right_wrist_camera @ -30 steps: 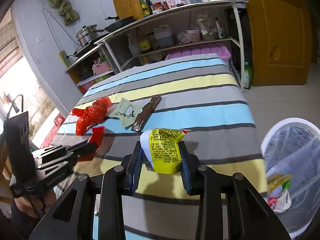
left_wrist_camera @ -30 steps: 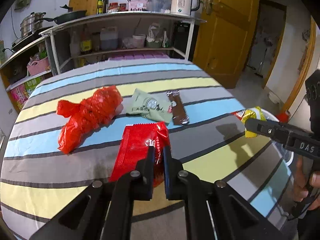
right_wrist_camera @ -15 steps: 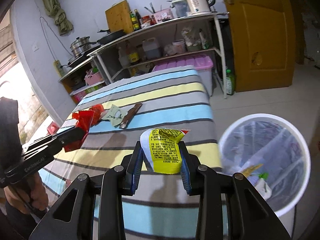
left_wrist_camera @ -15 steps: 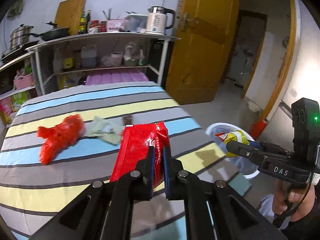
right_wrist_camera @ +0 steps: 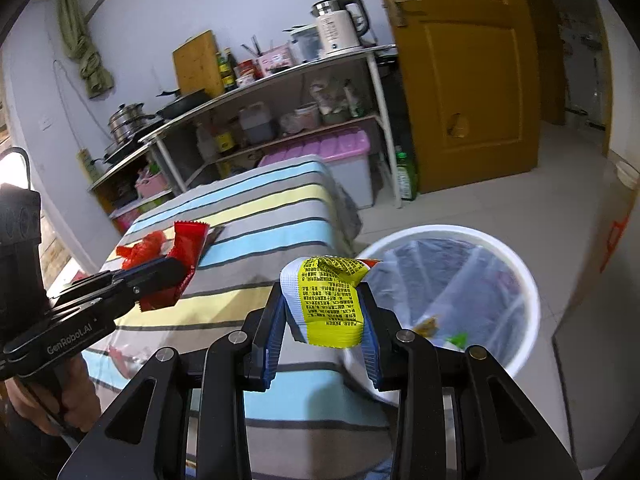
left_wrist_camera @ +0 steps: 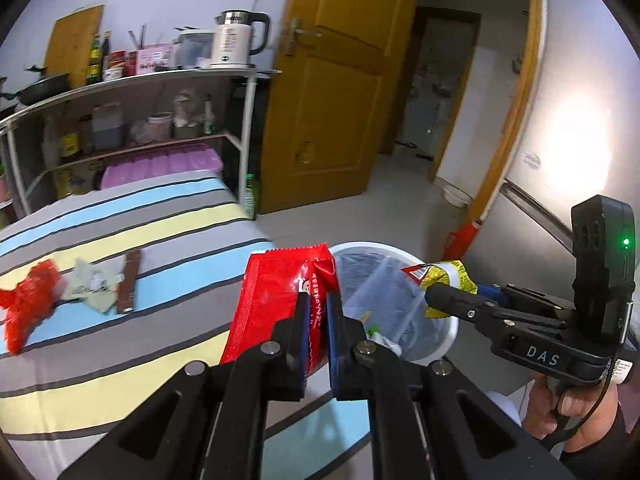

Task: Collect trash
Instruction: 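Carry both wrappers over the wastebasket and open both tools to drop them, then return both tools to the table over the red-lidded jelly cup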

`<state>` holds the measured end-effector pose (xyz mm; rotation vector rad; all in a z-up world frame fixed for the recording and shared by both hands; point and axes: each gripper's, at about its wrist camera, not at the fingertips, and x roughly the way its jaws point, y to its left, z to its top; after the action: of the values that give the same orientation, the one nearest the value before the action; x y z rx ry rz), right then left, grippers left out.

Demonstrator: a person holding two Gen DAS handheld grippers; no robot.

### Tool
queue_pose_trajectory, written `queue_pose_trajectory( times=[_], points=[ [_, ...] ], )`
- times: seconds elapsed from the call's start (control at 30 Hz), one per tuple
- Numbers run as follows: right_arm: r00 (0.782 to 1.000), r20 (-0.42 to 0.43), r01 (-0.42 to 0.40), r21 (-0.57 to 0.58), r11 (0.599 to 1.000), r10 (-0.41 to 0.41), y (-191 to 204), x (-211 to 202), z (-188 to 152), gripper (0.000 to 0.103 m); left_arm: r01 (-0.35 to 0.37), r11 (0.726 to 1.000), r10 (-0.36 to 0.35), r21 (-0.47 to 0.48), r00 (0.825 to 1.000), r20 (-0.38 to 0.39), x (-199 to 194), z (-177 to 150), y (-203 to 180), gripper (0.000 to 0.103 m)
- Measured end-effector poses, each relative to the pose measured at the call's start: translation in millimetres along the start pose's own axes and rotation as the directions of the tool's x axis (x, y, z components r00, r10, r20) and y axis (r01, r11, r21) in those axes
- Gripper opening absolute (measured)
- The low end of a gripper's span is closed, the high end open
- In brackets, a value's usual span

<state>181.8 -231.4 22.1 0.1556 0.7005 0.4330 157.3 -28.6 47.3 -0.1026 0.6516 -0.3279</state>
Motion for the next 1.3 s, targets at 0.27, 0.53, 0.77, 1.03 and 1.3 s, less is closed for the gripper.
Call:
queue_pose_trajectory(
  times=[0.27,0.53,0.77,1.03,1.3],
  points=[
    [0.999,0.001,0.039,0.049,0.998,-0.039,-32.9,-8.0,-7.5,0.035,0.053,0.998,-0.052,0.028,0.998,-0.031,24.0,3.9,-31.1,0.008],
    [0.998,-0.023,0.064,0.086,0.994,-0.062,-57.5,-0.8,-14.6,0.035,0.083,0.996,-0.079,0.044,0.994,-0.077,50.9,3.4,-44.2,0.008],
    [0.995,-0.067,0.086,0.112,0.99,-0.079,-76.7,16.2,-19.3,0.036,0.1,0.994,-0.095,0.033,0.987,-0.133,81.4,0.2,-48.4,0.008],
    [0.988,-0.128,0.101,0.142,0.985,-0.083,-97.7,37.9,-24.1,0.038,0.113,0.993,-0.107,0.019,0.975,-0.196,112.0,-1.7,-49.1,0.009],
    [0.985,-0.141,0.115,0.142,0.983,-0.095,-101.4,47.1,-24.3,0.046,0.118,0.993,-0.115,0.004,0.97,-0.212,122.7,0.4,-48.6,0.01]
  ],
)
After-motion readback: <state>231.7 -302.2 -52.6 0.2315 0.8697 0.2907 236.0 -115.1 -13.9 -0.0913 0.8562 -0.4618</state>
